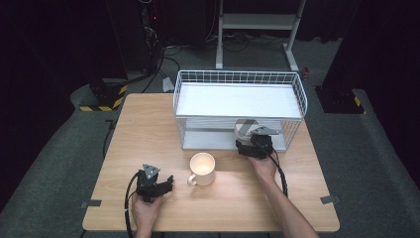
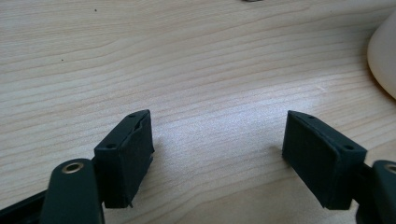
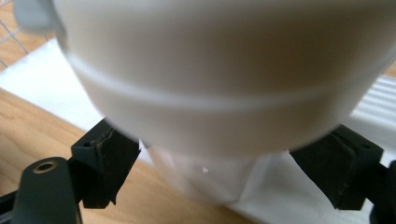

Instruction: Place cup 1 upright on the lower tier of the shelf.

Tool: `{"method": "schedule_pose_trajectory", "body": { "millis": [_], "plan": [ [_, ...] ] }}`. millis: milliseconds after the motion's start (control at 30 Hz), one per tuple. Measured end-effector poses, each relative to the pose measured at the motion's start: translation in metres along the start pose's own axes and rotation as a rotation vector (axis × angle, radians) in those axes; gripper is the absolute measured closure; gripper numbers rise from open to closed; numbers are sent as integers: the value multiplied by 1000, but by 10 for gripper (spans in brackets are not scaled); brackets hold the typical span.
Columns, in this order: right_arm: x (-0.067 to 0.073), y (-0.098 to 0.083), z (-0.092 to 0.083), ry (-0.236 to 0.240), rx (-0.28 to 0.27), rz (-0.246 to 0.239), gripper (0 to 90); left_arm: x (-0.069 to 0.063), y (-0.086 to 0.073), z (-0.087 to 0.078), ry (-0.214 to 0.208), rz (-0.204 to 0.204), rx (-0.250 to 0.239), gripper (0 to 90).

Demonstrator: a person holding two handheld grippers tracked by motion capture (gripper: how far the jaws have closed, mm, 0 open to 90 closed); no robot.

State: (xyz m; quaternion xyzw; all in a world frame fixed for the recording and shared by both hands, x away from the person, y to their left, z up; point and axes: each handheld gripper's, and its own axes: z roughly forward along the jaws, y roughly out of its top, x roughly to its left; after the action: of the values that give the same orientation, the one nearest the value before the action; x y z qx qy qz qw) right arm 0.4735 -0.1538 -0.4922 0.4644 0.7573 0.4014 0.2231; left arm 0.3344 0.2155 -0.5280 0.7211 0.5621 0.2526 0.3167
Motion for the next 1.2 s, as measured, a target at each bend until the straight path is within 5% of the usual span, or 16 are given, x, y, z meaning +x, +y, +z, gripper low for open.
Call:
{"method": "schedule_pose_trajectory", "body": {
  "millis": [400,700,1200],
  "plan": [
    [1,-10,0,-4,51,12,222,0,0,0,0,0,-1,251],
    [-1,-10,3,-7,50,4,322,0,0,0,0,-4,-3,252],
    [-3,-3,11,-41,59,34,358,0,0,0,-1,-3,-5,251]
  ]
}}
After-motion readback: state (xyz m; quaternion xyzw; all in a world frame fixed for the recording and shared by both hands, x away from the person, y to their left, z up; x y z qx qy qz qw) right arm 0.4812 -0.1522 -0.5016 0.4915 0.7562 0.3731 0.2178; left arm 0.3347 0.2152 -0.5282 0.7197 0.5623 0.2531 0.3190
